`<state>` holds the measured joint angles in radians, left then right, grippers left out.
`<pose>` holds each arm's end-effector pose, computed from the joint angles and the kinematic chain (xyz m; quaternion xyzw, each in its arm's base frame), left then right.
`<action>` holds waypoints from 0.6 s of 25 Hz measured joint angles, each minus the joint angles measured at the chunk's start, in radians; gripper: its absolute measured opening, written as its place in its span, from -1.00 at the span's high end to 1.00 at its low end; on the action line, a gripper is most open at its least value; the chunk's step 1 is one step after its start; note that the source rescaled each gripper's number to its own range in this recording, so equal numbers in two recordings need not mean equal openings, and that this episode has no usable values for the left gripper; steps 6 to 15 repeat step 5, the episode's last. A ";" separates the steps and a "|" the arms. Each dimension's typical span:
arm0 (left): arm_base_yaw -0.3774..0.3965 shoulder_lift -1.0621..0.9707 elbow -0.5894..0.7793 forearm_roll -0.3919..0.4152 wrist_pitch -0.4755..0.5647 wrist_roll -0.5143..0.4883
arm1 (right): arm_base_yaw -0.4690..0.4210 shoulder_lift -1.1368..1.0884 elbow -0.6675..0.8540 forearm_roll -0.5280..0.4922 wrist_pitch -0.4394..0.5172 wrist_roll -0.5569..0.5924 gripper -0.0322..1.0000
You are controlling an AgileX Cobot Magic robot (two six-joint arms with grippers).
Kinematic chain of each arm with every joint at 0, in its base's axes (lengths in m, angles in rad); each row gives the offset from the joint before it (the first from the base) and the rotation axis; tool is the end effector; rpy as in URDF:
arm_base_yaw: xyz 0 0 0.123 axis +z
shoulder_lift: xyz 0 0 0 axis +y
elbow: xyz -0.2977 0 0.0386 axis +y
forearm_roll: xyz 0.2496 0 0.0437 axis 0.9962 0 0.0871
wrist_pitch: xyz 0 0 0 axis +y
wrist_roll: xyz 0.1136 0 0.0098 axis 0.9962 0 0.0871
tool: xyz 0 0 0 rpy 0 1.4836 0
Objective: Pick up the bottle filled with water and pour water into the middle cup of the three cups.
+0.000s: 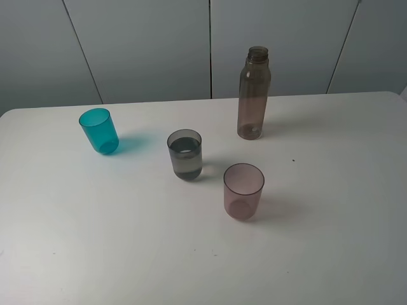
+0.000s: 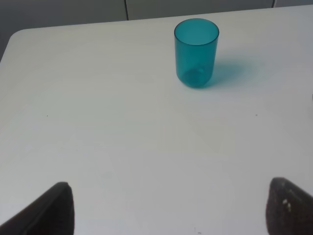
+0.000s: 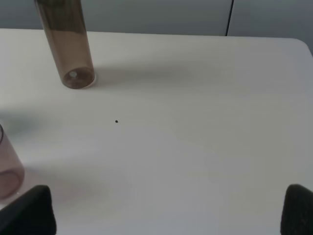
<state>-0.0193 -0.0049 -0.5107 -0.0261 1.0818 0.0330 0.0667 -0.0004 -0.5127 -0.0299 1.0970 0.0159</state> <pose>-0.0012 -0.0026 0.2686 0.0231 0.8543 -0.0095 0.5192 -0.0013 -0.0031 0.2677 -0.0209 0.8589 0.0062 0.5117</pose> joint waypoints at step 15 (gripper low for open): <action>0.000 0.000 0.000 0.000 0.000 0.000 | 0.000 0.000 0.000 -0.033 0.000 0.032 -1.00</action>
